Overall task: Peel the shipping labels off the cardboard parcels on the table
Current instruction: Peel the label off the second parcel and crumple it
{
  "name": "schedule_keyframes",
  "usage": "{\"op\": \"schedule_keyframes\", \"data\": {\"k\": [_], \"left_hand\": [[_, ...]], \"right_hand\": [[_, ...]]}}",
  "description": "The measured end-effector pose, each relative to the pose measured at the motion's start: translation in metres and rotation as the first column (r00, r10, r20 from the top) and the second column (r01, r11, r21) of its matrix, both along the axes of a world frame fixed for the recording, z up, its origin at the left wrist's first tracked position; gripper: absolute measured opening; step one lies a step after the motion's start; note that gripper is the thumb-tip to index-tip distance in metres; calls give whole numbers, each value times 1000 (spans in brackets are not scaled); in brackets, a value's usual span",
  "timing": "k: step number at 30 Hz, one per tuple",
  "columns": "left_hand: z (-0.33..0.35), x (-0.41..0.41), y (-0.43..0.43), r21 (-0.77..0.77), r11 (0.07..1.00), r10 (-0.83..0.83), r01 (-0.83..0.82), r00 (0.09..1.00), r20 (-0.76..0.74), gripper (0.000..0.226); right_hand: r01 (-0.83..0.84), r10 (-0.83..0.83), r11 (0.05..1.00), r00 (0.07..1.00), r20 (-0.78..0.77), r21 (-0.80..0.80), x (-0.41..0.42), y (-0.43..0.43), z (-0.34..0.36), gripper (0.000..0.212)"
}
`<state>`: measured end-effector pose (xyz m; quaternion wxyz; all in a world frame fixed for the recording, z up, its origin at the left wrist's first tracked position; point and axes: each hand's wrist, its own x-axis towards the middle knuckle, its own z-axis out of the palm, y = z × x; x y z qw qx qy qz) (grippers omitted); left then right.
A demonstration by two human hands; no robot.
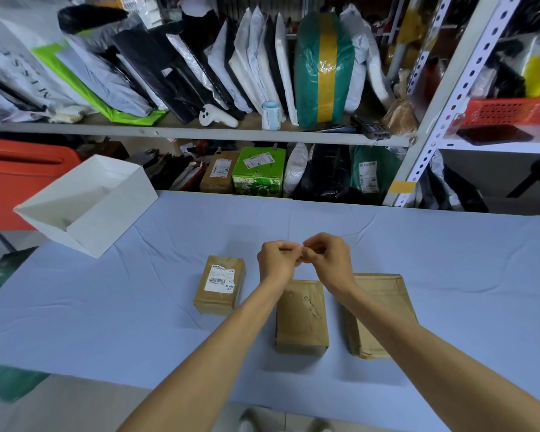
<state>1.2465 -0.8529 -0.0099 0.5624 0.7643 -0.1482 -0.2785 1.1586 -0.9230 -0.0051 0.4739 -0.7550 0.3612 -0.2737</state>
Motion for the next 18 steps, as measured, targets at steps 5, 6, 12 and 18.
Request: {"op": "schedule_keyframes", "data": {"k": [5, 6, 12, 18], "left_hand": [[4, 2, 5, 5, 1000, 14, -14, 994, 105, 2], [5, 2, 7, 10, 1000, 20, -21, 993, 120, 5], [9, -2, 11, -11, 996, 91, -91, 992, 92, 11], [3, -3, 25, -35, 992, 125, -125, 992, -2, 17]], "right_hand": [[7, -8, 999, 999, 33, 37, -1, 5, -2, 8], [19, -20, 999, 999, 29, 34, -2, 6, -2, 10], [24, -31, 997, 995, 92, 77, -3, 11, -2, 12], [-112, 106, 987, 992, 62, 115, -5, 6, -7, 9]]}}
